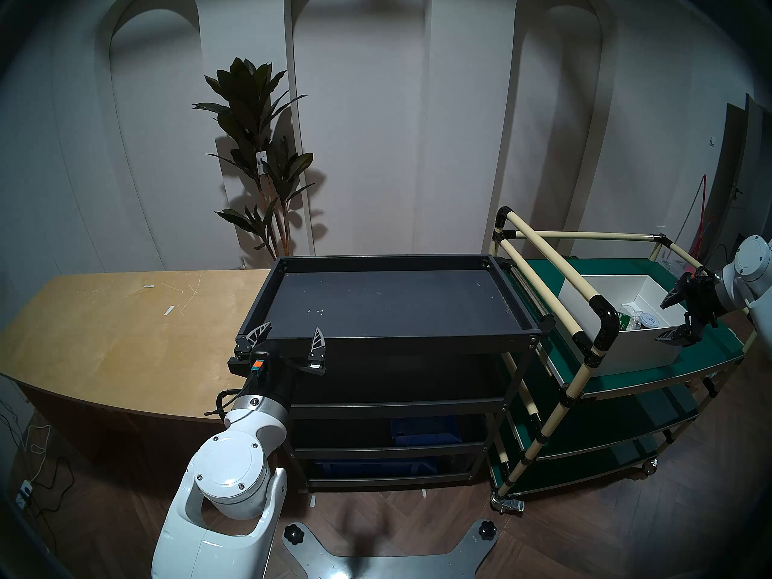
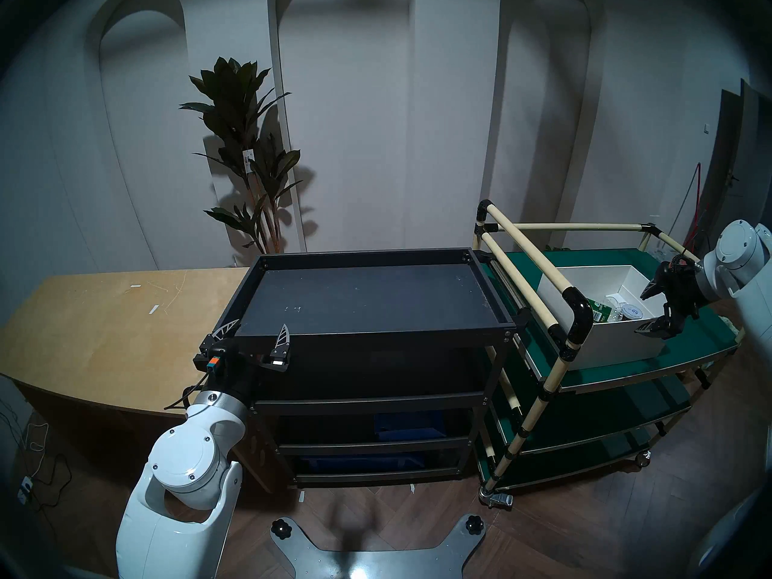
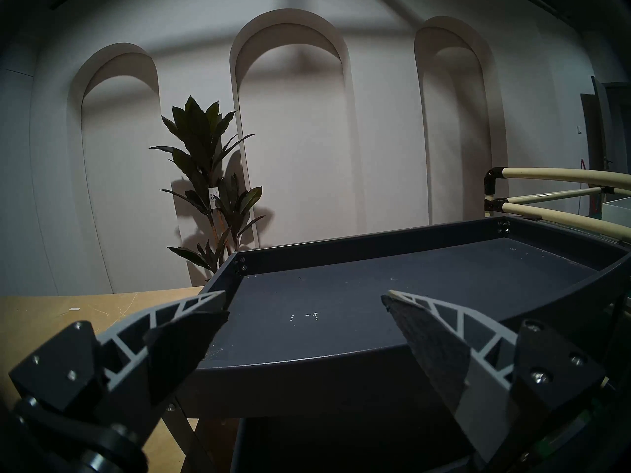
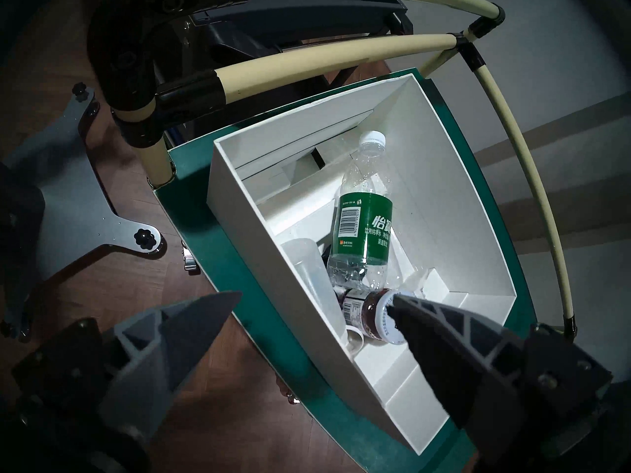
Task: Put the storage box onto the shelf
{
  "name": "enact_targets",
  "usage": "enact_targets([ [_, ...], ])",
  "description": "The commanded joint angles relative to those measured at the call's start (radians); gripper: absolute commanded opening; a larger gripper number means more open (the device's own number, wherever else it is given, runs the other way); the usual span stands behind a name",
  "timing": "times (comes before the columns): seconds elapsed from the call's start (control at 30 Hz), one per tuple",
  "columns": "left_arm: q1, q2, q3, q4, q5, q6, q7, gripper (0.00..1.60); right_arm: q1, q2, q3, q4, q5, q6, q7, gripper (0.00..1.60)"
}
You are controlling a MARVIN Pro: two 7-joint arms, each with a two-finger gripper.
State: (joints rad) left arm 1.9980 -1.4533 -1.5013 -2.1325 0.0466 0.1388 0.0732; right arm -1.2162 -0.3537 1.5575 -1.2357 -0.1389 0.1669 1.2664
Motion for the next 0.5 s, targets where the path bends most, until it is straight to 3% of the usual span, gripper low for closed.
enact_targets([
  [0.0, -0.009, -0.001, 0.0, -0.015, 0.0, -0.005, 0.0, 1.6, 0.049, -0.026, -0.024, -0.003, -0.015, 0.003, -0.016, 1.6],
  [0.47, -0.012, 0.001, 0.001, -0.013, 0.0, -0.005, 0.002, 1.6, 0.093, -0.111, -0.138, 0.033, -0.073, 0.015, -0.037, 1.6],
])
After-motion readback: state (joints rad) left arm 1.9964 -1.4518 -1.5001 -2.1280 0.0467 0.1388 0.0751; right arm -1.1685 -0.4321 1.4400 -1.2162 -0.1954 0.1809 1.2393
